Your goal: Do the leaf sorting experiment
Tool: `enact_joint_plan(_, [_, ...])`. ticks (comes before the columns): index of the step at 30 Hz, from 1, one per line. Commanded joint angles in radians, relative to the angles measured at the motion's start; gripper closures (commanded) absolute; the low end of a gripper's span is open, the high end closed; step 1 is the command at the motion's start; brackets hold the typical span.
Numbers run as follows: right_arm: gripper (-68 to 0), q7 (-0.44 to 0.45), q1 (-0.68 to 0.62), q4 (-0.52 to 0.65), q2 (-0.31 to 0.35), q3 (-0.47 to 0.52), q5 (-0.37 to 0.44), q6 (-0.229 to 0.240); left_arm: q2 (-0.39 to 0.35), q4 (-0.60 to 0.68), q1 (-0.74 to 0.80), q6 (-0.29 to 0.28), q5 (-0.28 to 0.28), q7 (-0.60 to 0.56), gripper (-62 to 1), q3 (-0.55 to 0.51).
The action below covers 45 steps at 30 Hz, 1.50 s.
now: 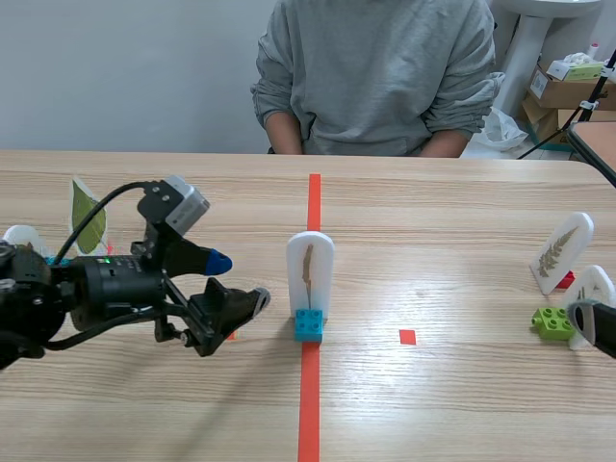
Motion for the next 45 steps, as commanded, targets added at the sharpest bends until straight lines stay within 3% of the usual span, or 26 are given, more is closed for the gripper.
enact_joint_plan(1, [-53.1,0.017,0.007,0.003,0.010,0.002,0.014,0.001,0.026,-0.002,-0.011,-0.002,-0.001,-0.026,-47.8,0.015])
enact_joint_plan(6, [-53.1,0.018,0.007,0.003,0.010,0.003,0.015,0.001,0.089,-0.071,-0.046,0.002,0.070,-0.061,-47.8,0.051])
enact_joint_plan(13, [-53.1,0.018,0.007,0.003,0.010,0.003,0.015,0.001,0.173,-0.153,-0.081,0.060,0.155,-0.109,-47.8,0.054])
enact_joint_plan(23, [-53.1,0.018,0.010,0.003,0.010,0.003,0.015,0.001,0.249,-0.229,-0.111,0.085,0.258,-0.166,-47.8,0.054])
enact_joint_plan(29, [-53.1,0.018,0.010,0.003,0.010,0.003,0.015,0.001,0.273,-0.250,-0.118,0.088,0.297,-0.167,-47.7,0.054])
enact_joint_plan(36, [-53.1,0.018,0.010,0.003,0.010,0.003,0.015,0.001,0.273,-0.257,-0.118,0.086,0.297,-0.171,-47.5,0.054])
enact_joint_plan(38, [-53.1,0.018,0.010,0.003,0.010,0.003,0.015,0.001,0.273,-0.257,-0.118,0.085,0.297,-0.171,-43.3,0.054])
enact_joint_plan(42, [-53.1,0.018,0.010,0.003,0.010,0.003,0.015,0.001,0.273,-0.257,-0.118,0.085,0.297,-0.171,-27.2,0.054])
enact_joint_plan(45, [-53.1,0.018,0.010,0.003,0.010,0.003,0.015,0.001,0.273,-0.257,-0.118,0.085,0.297,-0.173,-20.0,0.054])
